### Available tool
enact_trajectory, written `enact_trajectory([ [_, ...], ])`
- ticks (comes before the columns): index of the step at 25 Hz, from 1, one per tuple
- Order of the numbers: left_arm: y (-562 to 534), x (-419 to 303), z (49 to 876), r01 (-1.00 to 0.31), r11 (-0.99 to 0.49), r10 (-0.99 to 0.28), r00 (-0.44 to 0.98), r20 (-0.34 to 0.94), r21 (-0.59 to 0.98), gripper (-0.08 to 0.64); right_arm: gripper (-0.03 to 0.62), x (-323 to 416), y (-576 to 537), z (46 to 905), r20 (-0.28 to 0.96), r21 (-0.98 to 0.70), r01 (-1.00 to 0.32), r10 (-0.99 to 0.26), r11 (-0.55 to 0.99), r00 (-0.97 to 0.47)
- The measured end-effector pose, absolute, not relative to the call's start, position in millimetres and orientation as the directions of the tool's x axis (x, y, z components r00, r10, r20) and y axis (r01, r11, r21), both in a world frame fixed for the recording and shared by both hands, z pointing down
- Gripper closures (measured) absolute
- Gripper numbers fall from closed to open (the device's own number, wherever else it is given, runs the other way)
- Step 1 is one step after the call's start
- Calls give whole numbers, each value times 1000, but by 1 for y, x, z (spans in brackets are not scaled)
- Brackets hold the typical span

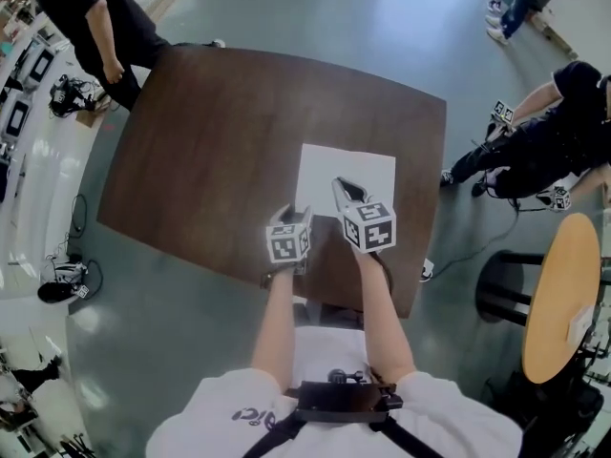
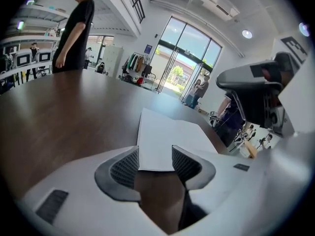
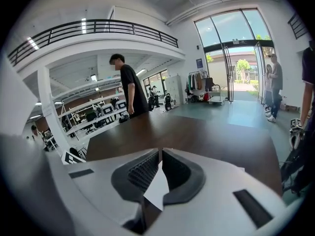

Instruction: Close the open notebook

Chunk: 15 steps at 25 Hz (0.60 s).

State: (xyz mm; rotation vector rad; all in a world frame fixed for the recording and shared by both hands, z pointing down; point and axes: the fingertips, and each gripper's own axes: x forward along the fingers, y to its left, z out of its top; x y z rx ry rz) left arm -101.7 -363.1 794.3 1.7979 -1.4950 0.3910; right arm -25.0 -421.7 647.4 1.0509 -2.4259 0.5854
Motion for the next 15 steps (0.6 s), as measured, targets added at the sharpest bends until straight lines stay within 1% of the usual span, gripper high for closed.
enact_trajectory([
  [9,-365,-101,827,-954,59,-681,176,711,293,391,588,-16,-423,647,539,-209,-746,-562,632,-627],
  [15,-364,-103,837,-955,116,-677,125,725,273,391,588,-7,-422,653,544,-219,-751,-561,623,-624],
])
